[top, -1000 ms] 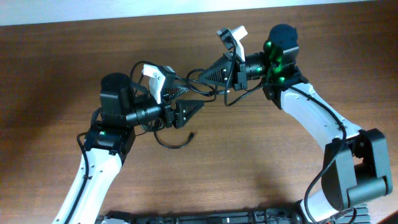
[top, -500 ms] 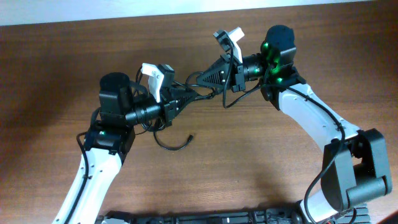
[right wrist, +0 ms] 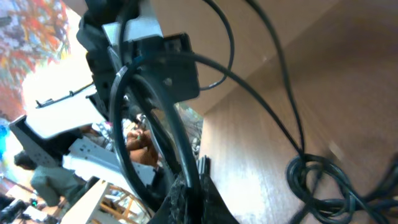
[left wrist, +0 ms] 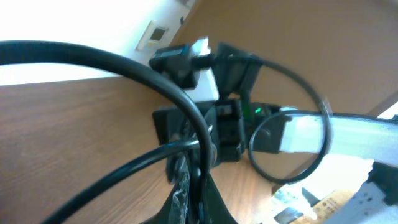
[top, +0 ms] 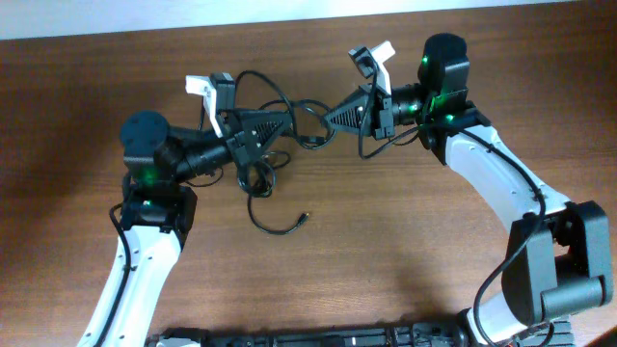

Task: Untangle cables

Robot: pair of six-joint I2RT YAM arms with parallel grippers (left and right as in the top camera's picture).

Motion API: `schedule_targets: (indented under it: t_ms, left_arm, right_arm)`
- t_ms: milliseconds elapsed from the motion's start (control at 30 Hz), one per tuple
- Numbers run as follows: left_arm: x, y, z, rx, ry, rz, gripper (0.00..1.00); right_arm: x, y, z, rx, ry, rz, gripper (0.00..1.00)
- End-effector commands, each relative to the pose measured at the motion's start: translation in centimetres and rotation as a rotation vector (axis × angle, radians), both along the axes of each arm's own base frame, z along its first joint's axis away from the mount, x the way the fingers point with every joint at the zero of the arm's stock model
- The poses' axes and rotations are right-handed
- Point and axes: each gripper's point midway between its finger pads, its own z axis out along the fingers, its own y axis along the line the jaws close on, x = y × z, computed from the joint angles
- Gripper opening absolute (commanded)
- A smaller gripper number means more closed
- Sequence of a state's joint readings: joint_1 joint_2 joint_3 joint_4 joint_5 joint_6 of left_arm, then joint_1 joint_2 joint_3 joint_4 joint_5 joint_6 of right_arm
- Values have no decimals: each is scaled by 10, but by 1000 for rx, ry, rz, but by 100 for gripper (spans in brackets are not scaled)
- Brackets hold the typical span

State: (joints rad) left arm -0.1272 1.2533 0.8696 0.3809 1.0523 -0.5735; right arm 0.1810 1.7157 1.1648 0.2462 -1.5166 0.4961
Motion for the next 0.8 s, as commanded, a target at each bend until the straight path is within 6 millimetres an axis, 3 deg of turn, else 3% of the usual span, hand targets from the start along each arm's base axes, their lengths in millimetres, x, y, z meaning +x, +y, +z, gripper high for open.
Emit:
schedule_targets:
  t_ms: [0, 167, 333, 433, 533, 600, 633, 700, 767]
  left_arm:
    - [-7, 5, 27, -63, -2, -21, 0]
    - [-6, 6, 31, -109, 85, -23, 0]
    - [2, 24, 33, -256, 409, 14, 0]
    - [-3, 22, 32, -245, 417, -19, 0]
    - [-13, 19, 30, -158, 257, -77, 0]
    - [-22, 16, 28, -89, 106, -125, 24]
    - [-24, 15, 24, -59, 58, -139, 31]
    - [-23, 15, 12, -30, 57, -132, 32]
    - [-11, 20, -19, 22, 147, -47, 33]
  right_arm:
    - [20, -13, -18, -52, -39, -132, 4]
    - [29, -16, -46, -151, 32, -226, 4]
    - [42, -25, -75, -281, 123, -355, 4]
    - [46, -29, -81, -311, 136, -387, 4]
    - [46, -29, -80, -310, 135, -387, 4]
    - [46, -29, -80, -310, 135, -388, 4]
    - [46, -29, -80, -310, 136, -389, 4]
    - [48, -33, -80, -310, 136, -397, 4]
    - [55, -47, -81, -308, 147, -435, 4]
